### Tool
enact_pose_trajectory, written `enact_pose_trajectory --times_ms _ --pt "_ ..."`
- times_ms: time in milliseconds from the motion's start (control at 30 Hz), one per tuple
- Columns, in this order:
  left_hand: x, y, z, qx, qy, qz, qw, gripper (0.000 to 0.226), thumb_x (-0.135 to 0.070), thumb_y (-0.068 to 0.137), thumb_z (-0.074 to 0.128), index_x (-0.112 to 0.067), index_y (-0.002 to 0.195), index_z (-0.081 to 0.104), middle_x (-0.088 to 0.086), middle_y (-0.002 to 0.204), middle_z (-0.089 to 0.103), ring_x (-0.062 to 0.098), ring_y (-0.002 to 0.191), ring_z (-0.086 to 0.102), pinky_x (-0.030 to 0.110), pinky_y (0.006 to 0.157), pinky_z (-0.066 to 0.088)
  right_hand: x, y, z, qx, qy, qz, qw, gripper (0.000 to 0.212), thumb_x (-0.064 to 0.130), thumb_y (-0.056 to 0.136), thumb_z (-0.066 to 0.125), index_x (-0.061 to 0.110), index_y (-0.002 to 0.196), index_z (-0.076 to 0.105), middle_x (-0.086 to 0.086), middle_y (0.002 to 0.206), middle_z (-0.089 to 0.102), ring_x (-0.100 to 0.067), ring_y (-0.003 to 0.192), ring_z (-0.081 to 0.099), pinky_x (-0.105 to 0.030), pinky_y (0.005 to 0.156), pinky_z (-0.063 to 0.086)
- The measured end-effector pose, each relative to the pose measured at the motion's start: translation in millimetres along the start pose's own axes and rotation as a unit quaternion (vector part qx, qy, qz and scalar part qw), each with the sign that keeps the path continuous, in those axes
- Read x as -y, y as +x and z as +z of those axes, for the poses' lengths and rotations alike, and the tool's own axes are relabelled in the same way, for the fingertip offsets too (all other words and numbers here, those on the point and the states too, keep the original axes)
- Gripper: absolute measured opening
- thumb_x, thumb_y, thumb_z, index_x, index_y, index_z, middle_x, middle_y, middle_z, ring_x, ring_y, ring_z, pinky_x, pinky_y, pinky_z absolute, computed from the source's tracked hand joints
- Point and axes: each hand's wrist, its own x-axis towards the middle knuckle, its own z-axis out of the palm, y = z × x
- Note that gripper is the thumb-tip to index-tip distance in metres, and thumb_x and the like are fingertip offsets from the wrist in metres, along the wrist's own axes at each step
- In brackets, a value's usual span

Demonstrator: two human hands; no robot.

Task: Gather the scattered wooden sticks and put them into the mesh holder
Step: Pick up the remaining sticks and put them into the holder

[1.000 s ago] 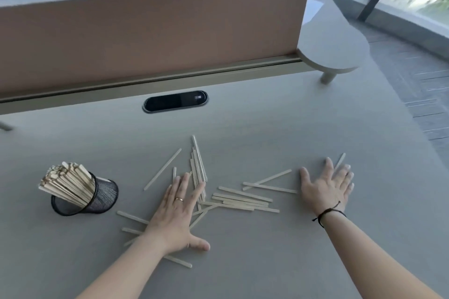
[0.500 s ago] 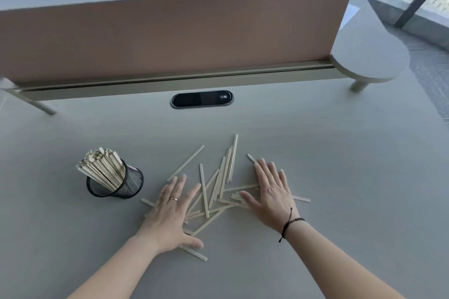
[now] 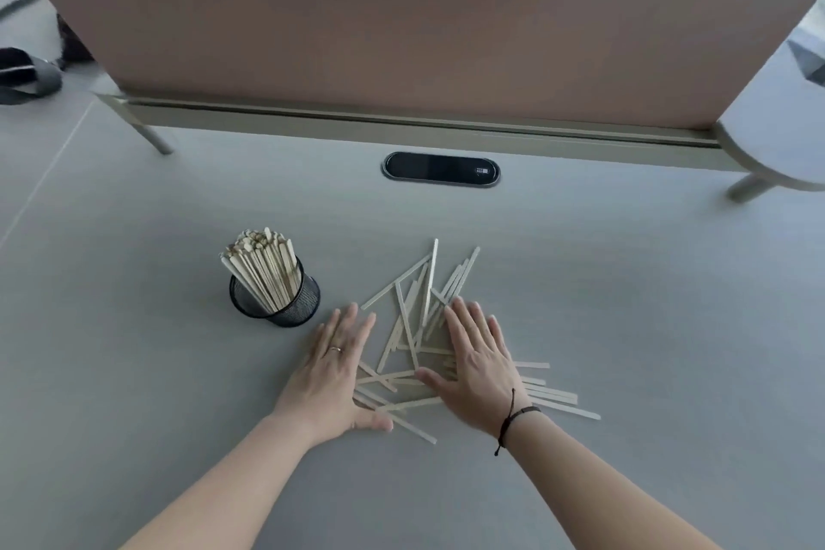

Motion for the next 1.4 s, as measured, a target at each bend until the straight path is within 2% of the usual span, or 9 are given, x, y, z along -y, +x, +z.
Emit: enact_pose_trajectory --times_ms 300,533,633,767,867,1000,1200,1300,1400 --pt "-12.0 18.5 -0.7 -0.020 -0.060 0.001 0.998 0.152 -0.084 0.053 0.067 -0.018 0.151 -0.029 -0.010 0.156 -0.031 0.009 0.144 -0.029 0.025 0.116 -0.008 13.8 -6.9 8.5 0.032 0.001 -0.102 0.994 0.086 0.079 0.086 0.036 0.032 0.155 0.018 0.021 0.163 0.004 -0.009 0.150 -0.011 -0.042 0.122 0.000" --pt "-13.2 16.0 11.7 -0.104 -0.087 0.042 0.990 0.105 -0.060 0.075 0.073 -0.022 0.156 0.018 -0.001 0.160 0.032 0.017 0.151 0.020 0.035 0.120 0.024 9.5 -11.6 1.9 0.003 0.061 -0.111 0.992 0.081 0.076 0.086 0.039 0.032 0.152 0.024 0.019 0.160 0.021 -0.007 0.151 0.003 -0.034 0.123 0.004" --pt "-12.2 13.6 15.6 -0.118 -0.064 0.059 0.989 0.091 -0.056 0.079 0.072 -0.021 0.151 0.031 0.005 0.152 0.045 0.020 0.147 0.031 0.034 0.121 0.019 1.5 -11.6 -4.4 -0.036 0.100 -0.104 0.989 0.060 0.049 0.090 0.057 0.028 0.143 0.039 0.011 0.150 0.041 -0.011 0.145 0.029 -0.040 0.119 0.025" --pt "-5.2 12.4 14.4 -0.100 -0.020 0.069 0.992 0.098 -0.065 0.075 0.068 -0.026 0.152 0.022 0.000 0.159 0.033 0.022 0.151 0.018 0.042 0.123 0.006 -13.5 17.5 -29.0 -0.133 0.034 -0.095 0.986 0.053 0.004 0.082 0.056 0.020 0.132 0.052 -0.002 0.134 0.054 -0.025 0.121 0.052 -0.047 0.100 0.045" --pt "3.3 7.6 12.0 -0.084 0.002 0.042 0.996 0.101 -0.073 0.073 0.061 -0.027 0.153 0.021 0.005 0.163 0.021 0.027 0.152 0.014 0.048 0.123 0.009 -5.7 50.8 -49.3 -0.051 -0.084 -0.139 0.985 0.072 0.002 0.084 0.046 0.035 0.147 0.034 0.006 0.161 0.025 -0.022 0.150 0.019 -0.050 0.122 0.016" --pt "16.8 -10.0 17.8 -0.123 -0.013 -0.044 0.991 0.096 -0.070 0.076 0.061 -0.017 0.151 0.031 0.012 0.160 0.028 0.030 0.148 0.024 0.044 0.121 0.019 14.7 79.9 -55.5 0.101 -0.184 -0.196 0.958 0.085 0.005 0.082 0.040 0.045 0.152 0.015 0.015 0.162 -0.005 -0.019 0.150 -0.014 -0.049 0.121 -0.007" --pt "15.7 -28.9 32.1 -0.092 -0.039 -0.053 0.994 0.085 -0.065 0.090 0.013 -0.016 0.157 -0.006 0.002 0.166 -0.011 0.015 0.151 -0.018 0.031 0.123 -0.006 1.4 67.0 -45.2 0.014 -0.121 -0.179 0.976 0.044 0.030 0.089 0.064 0.039 0.132 0.057 0.003 0.144 0.050 -0.026 0.142 0.033 -0.047 0.119 0.017" --pt "3.1 -28.1 29.6 -0.071 -0.052 -0.055 0.995 0.090 -0.065 0.092 0.024 -0.017 0.153 -0.022 -0.001 0.161 -0.029 0.015 0.147 -0.028 0.025 0.118 -0.017 -17.2 47.0 -41.5 -0.038 -0.087 -0.131 0.987 0.039 0.037 0.080 0.074 0.033 0.118 0.067 0.000 0.121 0.060 -0.026 0.120 0.055 -0.040 0.108 0.034" --pt "-9.1 -23.1 25.0 -0.061 -0.076 -0.059 0.993 0.095 -0.061 0.095 0.039 -0.021 0.151 -0.027 -0.005 0.158 -0.033 0.013 0.146 -0.030 0.033 0.119 -0.006 -30.8 22.4 -37.6 -0.050 -0.050 -0.040 0.997 0.040 0.046 0.082 0.071 0.031 0.119 0.066 0.003 0.118 0.057 -0.022 0.112 0.055 -0.034 0.102 0.038"
